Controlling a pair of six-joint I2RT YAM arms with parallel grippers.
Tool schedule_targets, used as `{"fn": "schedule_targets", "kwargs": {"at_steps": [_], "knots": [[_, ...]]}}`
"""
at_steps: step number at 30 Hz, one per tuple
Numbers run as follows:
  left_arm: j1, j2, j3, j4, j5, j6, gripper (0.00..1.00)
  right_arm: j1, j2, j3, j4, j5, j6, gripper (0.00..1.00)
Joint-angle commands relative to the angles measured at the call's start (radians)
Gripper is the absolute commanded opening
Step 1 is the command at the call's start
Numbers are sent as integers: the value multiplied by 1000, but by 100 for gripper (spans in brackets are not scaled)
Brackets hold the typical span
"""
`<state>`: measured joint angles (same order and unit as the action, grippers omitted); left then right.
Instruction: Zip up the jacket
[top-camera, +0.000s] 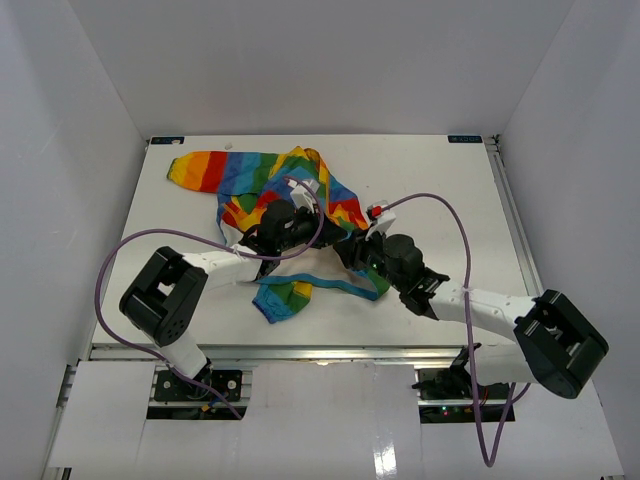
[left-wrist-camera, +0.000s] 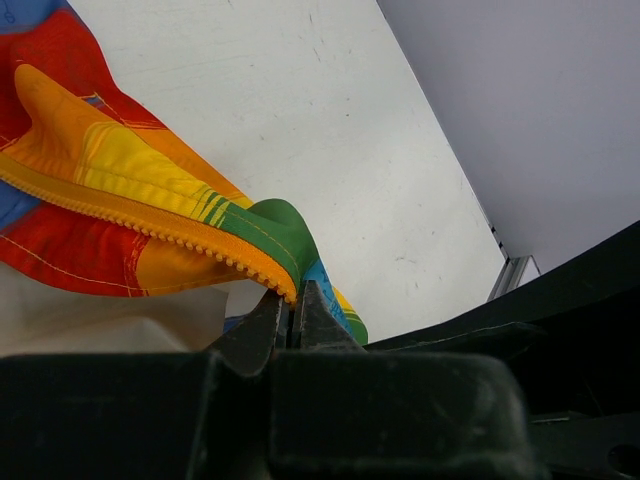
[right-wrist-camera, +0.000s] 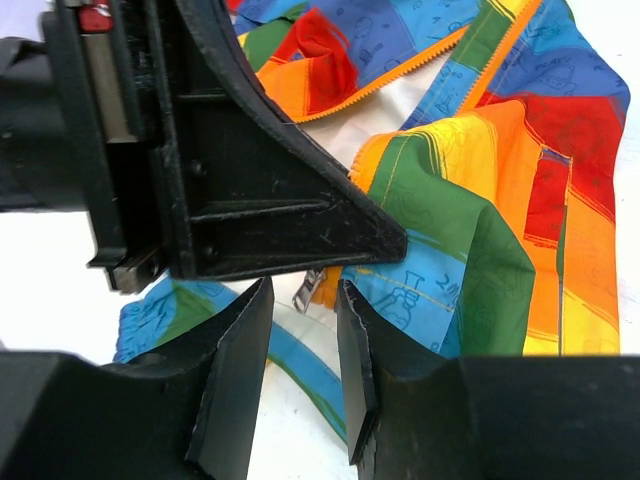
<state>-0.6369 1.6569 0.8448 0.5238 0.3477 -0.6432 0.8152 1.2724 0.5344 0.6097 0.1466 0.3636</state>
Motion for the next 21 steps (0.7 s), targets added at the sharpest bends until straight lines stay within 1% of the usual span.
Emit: {"fn": "schedule_targets", "kwargs": {"at_steps": [1,8,12,17,19,21], "knots": [[3,-56,20,19,-2,-13,0,20,43,70,8,85,19,38],[2,-65,8,35,-7,-20,0,39,96,95,5,124,40,37],[2,-63,8,40,-10,-26,0,49,114,110,-11,156,69,33],[2,-66,4,43,-23,-29,0,69,123,116,-32,202,85,13],[2,-73,0,43,-34,-29,0,76,125,116,-41,220,89,9],[2,-78,-6,54,-54,-35,0,82,124,110,-43,225,93,8]]}}
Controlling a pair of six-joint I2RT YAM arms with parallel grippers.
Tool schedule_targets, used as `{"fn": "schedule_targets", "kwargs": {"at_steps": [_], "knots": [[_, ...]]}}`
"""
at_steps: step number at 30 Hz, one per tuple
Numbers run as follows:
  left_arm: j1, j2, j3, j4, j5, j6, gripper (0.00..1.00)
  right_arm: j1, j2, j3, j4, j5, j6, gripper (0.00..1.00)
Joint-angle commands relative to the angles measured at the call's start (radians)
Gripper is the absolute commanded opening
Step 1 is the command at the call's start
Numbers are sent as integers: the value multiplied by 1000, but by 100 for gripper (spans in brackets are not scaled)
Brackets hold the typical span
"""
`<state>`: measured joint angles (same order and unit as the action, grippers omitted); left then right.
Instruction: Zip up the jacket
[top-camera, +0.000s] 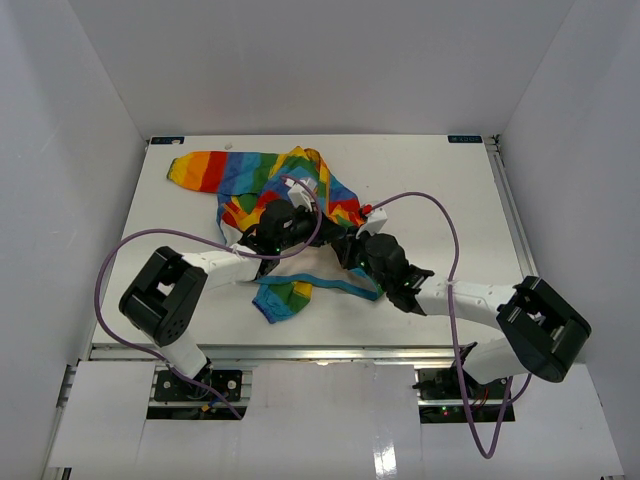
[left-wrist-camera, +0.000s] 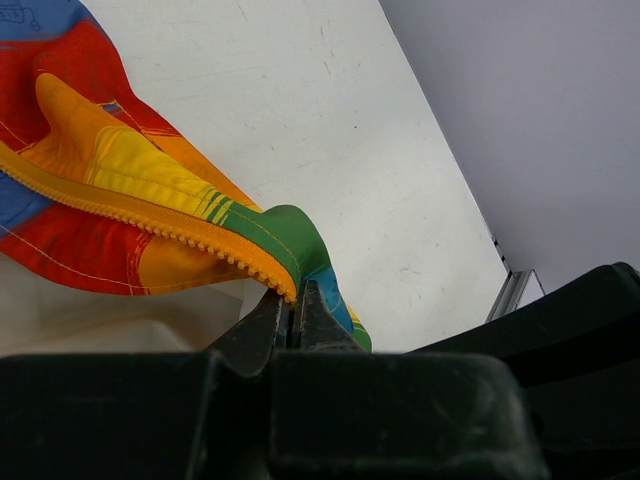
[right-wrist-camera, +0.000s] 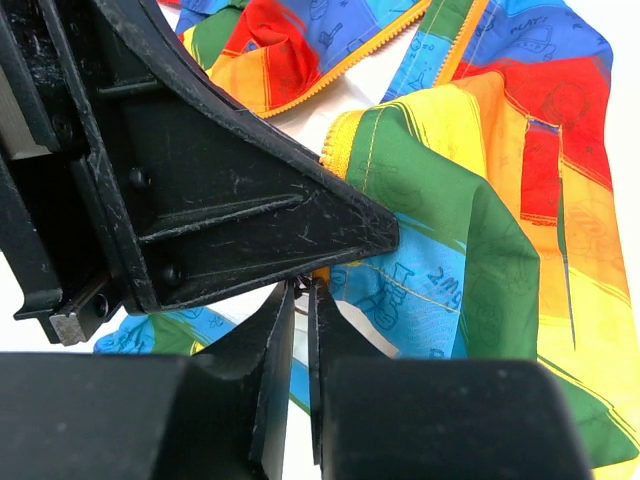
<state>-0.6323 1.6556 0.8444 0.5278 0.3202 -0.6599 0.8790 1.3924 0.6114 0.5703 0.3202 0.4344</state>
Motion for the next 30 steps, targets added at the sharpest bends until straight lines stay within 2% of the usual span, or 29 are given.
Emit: {"fn": "schedule_targets", "kwargs": {"at_steps": [1,14,16,20,23,26,30], "knots": [[-3,-80,-12,62,-34,-23,0,20,4,30,-2,53,28,8],[-3,-132,-86,177,-96,-76,0,30,19,-14,32,69,104,8],[-3,-132,-89,185,-82,-66,0,29,14,-20,34,54,95,13],[-3,-142,-103,210,-45,-21,0,29,-37,-58,38,3,28,35],[-3,-161,-121,220,-16,22,0,28,-144,-114,30,-40,-56,51],[-3,-185,-151,246,-1,52,0,24,-272,-154,-11,-82,-126,59],[-3,-204,-191,293,40,90,0,5,-408,-134,-101,-158,-187,58]]}}
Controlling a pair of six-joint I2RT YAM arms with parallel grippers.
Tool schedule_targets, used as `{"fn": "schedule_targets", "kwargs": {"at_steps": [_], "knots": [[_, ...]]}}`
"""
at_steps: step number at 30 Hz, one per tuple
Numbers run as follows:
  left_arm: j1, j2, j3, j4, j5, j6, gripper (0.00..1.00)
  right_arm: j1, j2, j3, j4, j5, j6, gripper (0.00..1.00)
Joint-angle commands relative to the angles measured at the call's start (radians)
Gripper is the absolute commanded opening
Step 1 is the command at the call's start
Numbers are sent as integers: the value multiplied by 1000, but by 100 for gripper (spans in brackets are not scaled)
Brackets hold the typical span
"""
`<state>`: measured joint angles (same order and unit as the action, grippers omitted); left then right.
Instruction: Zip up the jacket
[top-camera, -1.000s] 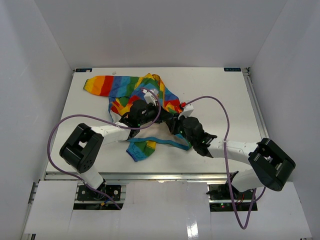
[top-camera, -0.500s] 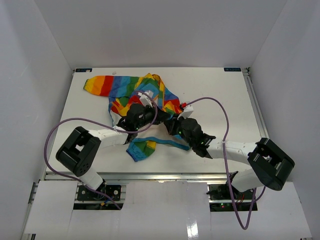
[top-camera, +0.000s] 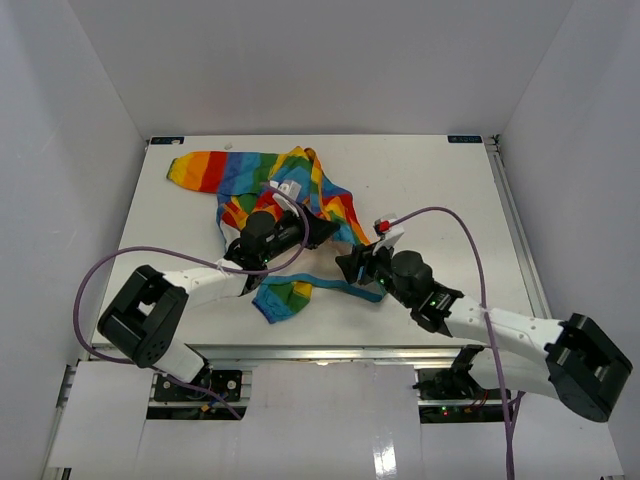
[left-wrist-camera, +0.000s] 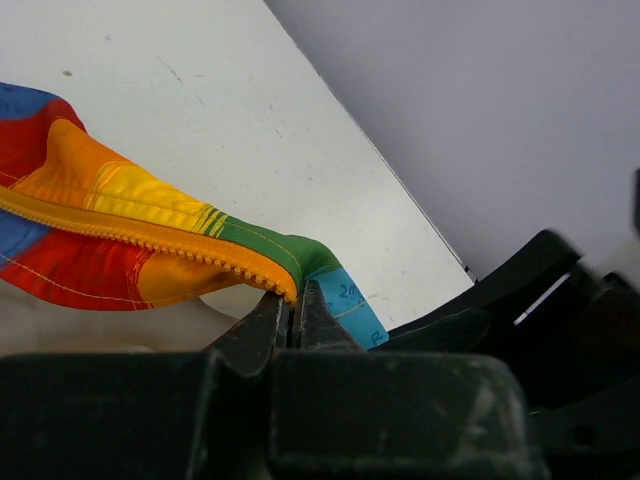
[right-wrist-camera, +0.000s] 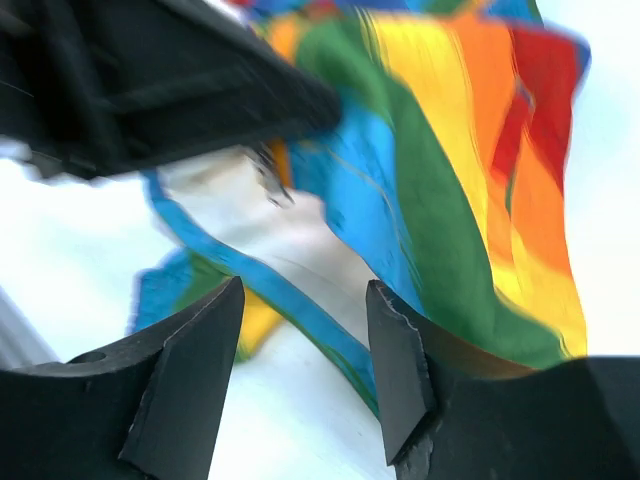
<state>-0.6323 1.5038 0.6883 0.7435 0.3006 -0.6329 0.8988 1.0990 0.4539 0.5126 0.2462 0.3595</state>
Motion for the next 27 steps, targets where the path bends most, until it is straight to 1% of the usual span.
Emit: {"fn": "schedule_targets", "kwargs": {"at_steps": [1,4,7,9,11,13,15,21,27], "knots": [[-3,-53,-40,83,72,72,0,-18,-137,32,-66,-100,-118,58],[-2,-50,-48,94,105,93,0,-32,-203,43,-87,-170,-130,59],[-3,-48,-50,112,160,115,0,-61,-209,70,-124,-203,-143,59],[-2,-49,-54,125,186,114,0,-108,-196,81,-128,-286,-145,59],[-2,-53,-62,158,218,113,0,-176,-177,83,-124,-415,-137,59],[-3,-58,-67,175,233,105,0,-210,-181,69,-105,-476,-133,60],[-3,-56,-64,189,251,98,0,-219,-193,46,-81,-519,-149,60],[-3,-32,-61,244,332,58,0,-219,-202,52,-53,-564,-160,54],[-3,-27,-63,291,373,24,0,-221,-154,50,-35,-574,-155,55]]}}
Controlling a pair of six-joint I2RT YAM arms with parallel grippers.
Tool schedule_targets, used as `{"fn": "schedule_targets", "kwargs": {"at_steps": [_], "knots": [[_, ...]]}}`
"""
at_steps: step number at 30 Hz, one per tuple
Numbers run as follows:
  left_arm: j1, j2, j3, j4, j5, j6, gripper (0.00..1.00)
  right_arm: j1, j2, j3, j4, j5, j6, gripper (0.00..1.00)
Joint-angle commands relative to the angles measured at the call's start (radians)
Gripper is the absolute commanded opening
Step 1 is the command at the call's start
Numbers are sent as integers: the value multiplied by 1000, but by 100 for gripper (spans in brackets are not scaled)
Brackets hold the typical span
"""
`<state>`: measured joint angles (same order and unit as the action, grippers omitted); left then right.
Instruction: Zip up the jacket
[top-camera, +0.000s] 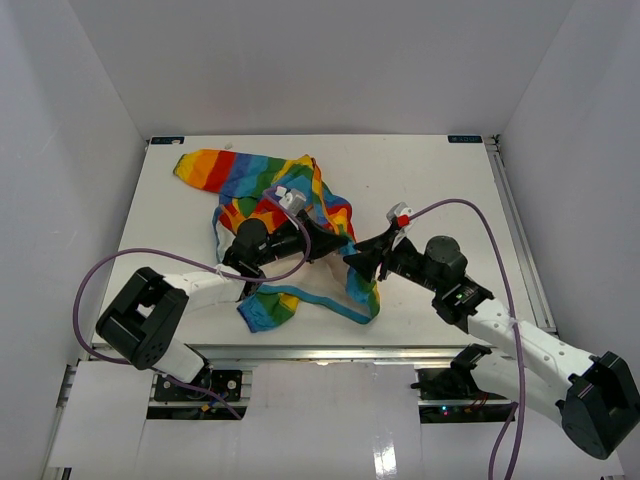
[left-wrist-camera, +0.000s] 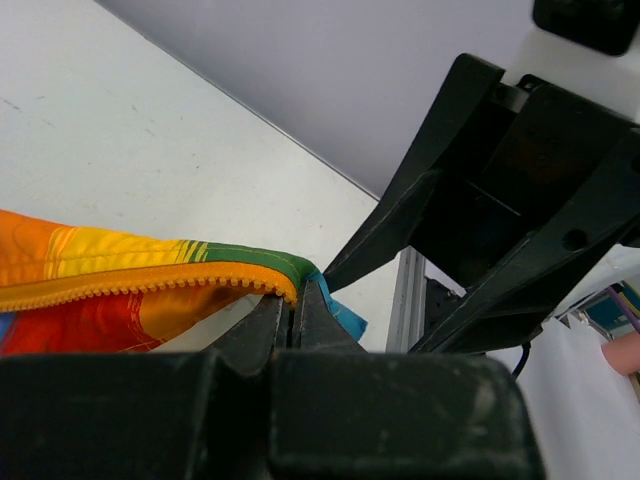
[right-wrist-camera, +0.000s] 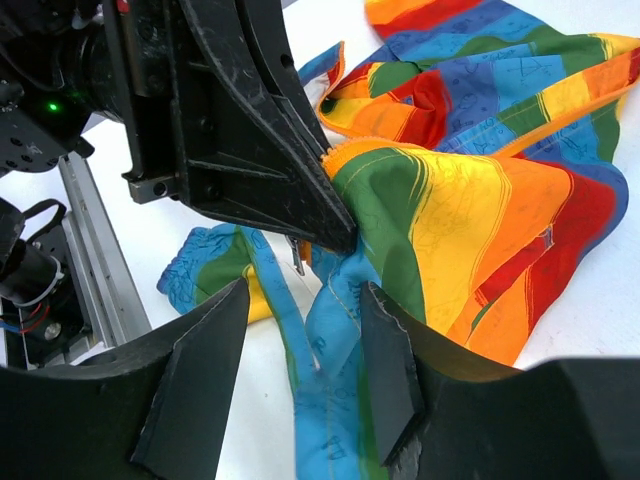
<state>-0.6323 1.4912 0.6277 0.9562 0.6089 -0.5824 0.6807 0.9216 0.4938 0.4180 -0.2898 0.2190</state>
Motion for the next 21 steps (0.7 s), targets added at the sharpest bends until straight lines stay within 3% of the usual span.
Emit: {"fn": "schedule_targets", "kwargs": {"at_steps": [1,7,21], "knots": [[-3,-14,-1,80,68,-29,0,-3,32,7,68,-37,-12,55],[-3,-13,-4,105,95,-38,0,-3,58,13,108,-35,-1,54],[-2,-2,-15,168,121,-61,0,-2,121,4,212,-64,24,37]]}}
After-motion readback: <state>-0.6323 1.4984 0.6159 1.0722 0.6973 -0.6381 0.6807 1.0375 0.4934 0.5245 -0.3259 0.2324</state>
